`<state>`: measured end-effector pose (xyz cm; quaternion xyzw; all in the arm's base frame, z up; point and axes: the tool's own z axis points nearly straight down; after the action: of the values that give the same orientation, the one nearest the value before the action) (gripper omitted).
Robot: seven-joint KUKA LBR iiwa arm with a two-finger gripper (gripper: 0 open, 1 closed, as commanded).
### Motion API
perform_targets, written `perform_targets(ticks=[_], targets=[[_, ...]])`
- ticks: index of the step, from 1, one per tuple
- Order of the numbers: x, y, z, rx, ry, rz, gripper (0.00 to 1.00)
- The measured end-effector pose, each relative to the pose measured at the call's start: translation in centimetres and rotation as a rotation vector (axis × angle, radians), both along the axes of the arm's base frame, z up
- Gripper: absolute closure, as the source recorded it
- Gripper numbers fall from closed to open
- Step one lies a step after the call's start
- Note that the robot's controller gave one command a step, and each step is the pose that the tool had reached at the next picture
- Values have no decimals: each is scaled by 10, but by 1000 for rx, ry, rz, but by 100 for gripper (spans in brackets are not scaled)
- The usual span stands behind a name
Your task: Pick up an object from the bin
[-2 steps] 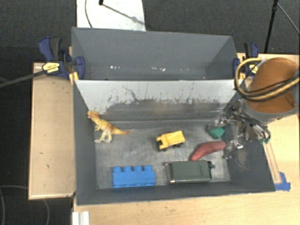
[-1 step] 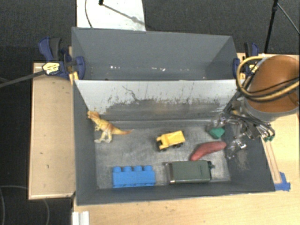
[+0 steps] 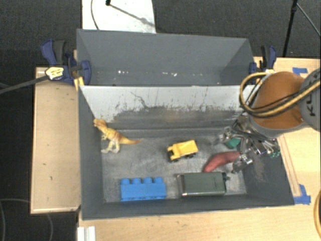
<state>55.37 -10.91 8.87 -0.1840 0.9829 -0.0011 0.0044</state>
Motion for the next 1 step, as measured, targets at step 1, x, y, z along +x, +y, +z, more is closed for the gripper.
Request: perform_targets(ticks=[1], targets=[[7, 2, -15, -4, -9, 202, 100]])
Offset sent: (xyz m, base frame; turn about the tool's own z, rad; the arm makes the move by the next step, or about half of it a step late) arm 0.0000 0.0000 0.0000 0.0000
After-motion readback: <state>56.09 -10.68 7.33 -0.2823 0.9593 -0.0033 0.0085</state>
